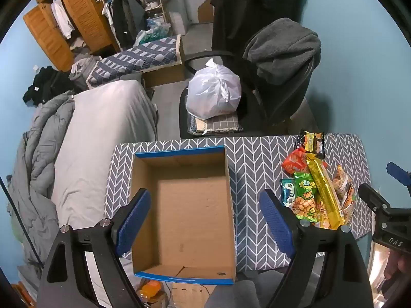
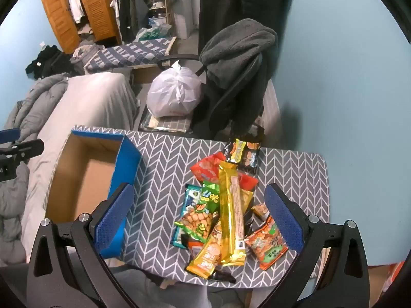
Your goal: Organize snacks
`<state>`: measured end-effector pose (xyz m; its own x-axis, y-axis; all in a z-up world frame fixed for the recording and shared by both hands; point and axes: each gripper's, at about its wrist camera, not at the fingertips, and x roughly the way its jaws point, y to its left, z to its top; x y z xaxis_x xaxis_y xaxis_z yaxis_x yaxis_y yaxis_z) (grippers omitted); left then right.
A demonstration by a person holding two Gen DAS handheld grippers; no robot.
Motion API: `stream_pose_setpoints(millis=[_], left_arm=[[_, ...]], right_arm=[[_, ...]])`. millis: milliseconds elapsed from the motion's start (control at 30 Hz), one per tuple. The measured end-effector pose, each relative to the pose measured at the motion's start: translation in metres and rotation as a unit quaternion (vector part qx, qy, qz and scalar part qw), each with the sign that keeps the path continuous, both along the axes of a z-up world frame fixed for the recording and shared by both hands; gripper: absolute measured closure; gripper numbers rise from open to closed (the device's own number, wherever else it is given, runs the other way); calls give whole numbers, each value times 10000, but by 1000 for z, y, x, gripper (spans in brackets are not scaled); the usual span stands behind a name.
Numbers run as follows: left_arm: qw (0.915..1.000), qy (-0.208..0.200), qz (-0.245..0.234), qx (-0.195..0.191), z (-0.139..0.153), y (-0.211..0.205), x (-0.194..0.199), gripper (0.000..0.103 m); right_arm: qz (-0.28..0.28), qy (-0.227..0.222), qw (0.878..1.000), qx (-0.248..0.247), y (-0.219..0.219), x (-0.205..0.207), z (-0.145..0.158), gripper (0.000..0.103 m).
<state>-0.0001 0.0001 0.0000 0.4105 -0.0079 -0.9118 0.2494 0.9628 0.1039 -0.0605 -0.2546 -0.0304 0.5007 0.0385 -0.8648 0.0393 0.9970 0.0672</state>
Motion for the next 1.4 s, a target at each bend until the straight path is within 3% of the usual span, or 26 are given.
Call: stream_pose_setpoints(millis=[1400], left_arm=[[9999, 31, 83, 106, -7, -8, -4, 16]], right_arm=[[-8, 78, 9999, 66, -1, 2, -4, 2]])
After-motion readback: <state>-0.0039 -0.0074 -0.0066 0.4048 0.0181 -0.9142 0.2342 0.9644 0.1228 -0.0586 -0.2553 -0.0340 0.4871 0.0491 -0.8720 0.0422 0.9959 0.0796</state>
